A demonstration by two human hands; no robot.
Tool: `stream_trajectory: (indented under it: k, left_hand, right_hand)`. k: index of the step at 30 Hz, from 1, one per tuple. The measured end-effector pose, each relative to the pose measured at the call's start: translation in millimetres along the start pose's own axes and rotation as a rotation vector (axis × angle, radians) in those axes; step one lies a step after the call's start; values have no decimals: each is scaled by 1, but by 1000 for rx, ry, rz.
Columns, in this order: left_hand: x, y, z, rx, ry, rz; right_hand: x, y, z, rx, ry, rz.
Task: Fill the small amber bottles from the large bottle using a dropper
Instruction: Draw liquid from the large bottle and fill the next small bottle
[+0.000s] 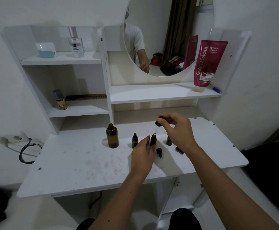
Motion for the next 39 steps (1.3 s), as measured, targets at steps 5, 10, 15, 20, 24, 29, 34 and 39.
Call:
stream_trajectory:
  k: [5,10,15,20,24,29,34,39]
  left_hand:
    - [-12,19,-15,-176,67,-28]
    - [-21,53,-23,-243,76,-40]
    - [-21,110,-39,-218,95,138]
    - [-13,146,-51,-193,125,282]
    - [4,151,-66,-168,153,267]
    - [20,143,-76,-174,167,185]
    - [22,143,-76,-175,139,186]
    - [23,143,-76,-181,132,197]
  right_hand:
    - [0,7,-17,-35,57,13]
    - [1,5,-35,-19,118,37]
    - [0,-16,-67,66,193,9]
    - [4,-49,-96,100,268,-10]
    - [12,-68,-109,142,260,-12]
    - [20,-83,-113,173,246,-33]
    - [22,-97,-108,168,235,-69]
    - [25,-102,-108,152,250,-57]
Point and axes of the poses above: each hand's wrist, its own x-axis towards the middle knuckle, its own y-axis out of the back of the hand, z = x × y, the point moved 8 cm from there along x, towards the middle knuckle, and after that the axes turned 6 degrees about -x, right-handed, at the moved point
